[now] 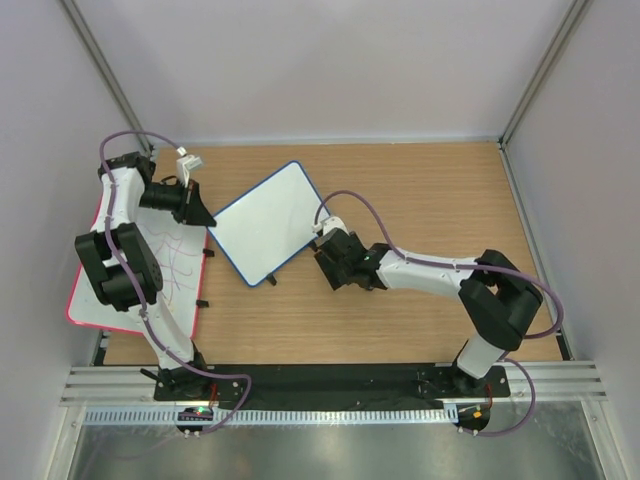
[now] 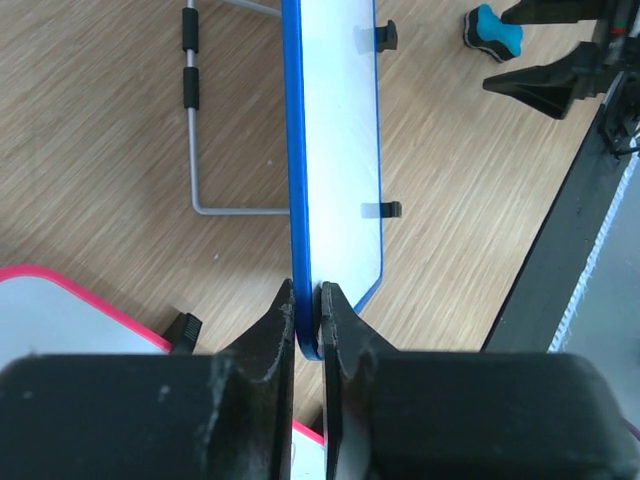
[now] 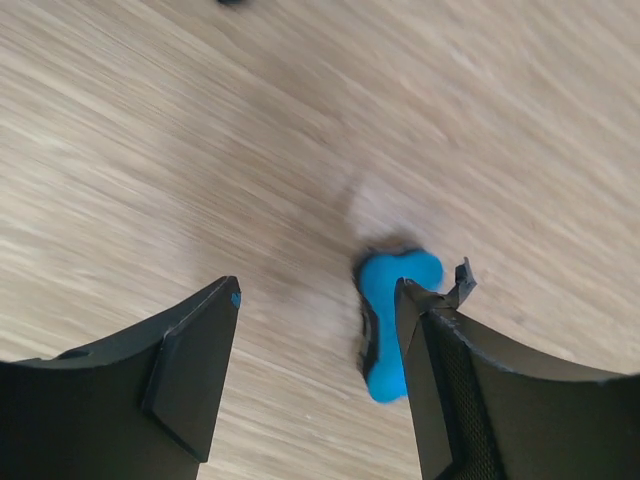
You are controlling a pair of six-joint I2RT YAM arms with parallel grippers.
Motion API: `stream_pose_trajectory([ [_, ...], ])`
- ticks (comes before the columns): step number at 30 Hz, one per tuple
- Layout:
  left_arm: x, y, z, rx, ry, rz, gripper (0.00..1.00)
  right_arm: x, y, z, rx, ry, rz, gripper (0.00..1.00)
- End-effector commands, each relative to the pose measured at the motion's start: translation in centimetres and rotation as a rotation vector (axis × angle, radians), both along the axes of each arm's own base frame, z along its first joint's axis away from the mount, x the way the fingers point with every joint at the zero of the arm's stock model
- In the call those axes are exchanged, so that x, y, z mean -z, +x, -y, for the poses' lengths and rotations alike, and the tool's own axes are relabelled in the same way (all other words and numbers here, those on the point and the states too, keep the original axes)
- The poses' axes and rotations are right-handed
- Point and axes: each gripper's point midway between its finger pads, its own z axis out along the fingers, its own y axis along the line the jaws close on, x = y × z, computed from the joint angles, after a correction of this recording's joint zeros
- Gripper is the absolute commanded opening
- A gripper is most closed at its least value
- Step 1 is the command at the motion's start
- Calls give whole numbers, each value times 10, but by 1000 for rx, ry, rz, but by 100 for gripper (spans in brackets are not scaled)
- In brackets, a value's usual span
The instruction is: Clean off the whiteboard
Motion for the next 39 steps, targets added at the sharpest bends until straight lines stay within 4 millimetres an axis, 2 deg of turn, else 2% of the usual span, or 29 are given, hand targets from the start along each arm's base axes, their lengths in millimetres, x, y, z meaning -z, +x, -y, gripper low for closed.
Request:
stream_pose_trajectory([
  [1, 10, -27, 0, 42, 57, -98, 11, -42, 28, -51, -140, 137, 149, 70],
  [2, 11, -27, 0, 41, 57, -97, 14, -43, 29, -59, -197, 145, 154, 70],
  [3, 10, -27, 0, 41, 56, -94, 14, -35, 32, -65, -223, 132, 151, 70],
  [4, 11, -28, 0, 42, 57, -96, 15, -40, 39, -75, -242, 148, 170, 68],
  [5, 11, -27, 0, 42, 60, -91, 17, -37, 41, -79, -263, 135, 166, 67],
  [6, 12, -27, 0, 42, 61, -93, 18, -21, 42, -80, -264, 102, 128, 66],
  [7, 12, -27, -1, 40, 63, -91, 18, -28, 50, -88, -284, 96, 147, 65],
  [11, 12, -26, -2, 40, 69, -88, 17, -12, 61, -98, -314, 60, 127, 61],
  [16, 11, -26, -2, 42, 77, -76, 24, -9, 74, -99, -319, 93, 118, 60],
  [19, 6, -25, -2, 42, 79, -54, 34, -5, 79, -96, -328, 119, 100, 60],
  [23, 2, -23, -2, 42, 76, -35, 42, 2, 82, -95, -365, 129, 79, 59],
  [28, -1, -24, -1, 45, 74, -22, 52, 9, 78, -104, -436, 133, 47, 51],
  [33, -5, -26, -1, 47, 83, -6, 59, 8, 87, -104, -432, 137, 59, 45],
  [34, -5, -26, -1, 49, 87, -4, 63, 10, 85, -108, -451, 158, 43, 44],
  [39, -8, -24, -6, 28, 122, 17, 67, 13, 91, -107, -445, 160, 35, 38],
])
